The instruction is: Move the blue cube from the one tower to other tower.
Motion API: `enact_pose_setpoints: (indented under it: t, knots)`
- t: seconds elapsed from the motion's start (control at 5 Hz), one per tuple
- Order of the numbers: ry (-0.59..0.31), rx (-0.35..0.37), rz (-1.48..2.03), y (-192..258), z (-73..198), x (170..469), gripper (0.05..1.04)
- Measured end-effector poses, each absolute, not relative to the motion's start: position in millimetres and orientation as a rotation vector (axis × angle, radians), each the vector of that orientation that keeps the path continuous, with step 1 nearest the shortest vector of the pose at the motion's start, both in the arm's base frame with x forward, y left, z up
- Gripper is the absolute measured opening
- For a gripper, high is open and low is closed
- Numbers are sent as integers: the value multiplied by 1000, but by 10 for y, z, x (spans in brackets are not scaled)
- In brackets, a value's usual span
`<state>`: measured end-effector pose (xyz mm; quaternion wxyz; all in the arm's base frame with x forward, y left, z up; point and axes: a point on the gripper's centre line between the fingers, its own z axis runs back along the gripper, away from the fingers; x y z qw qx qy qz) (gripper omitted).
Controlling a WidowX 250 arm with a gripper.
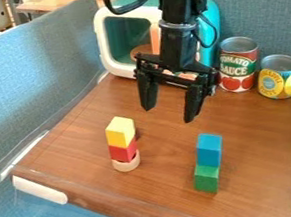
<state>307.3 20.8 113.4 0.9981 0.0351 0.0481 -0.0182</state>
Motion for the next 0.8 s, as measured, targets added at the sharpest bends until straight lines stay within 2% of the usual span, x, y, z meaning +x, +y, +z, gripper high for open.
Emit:
enact_pose_setpoints:
  t: [0.2,0.6,0.8]
  knots:
    - [131,62,-28,196,1031,3057,1001]
    - [69,6,75,-108,1073,3127,1001]
    - [37,5,75,-158,1100,3162,1001]
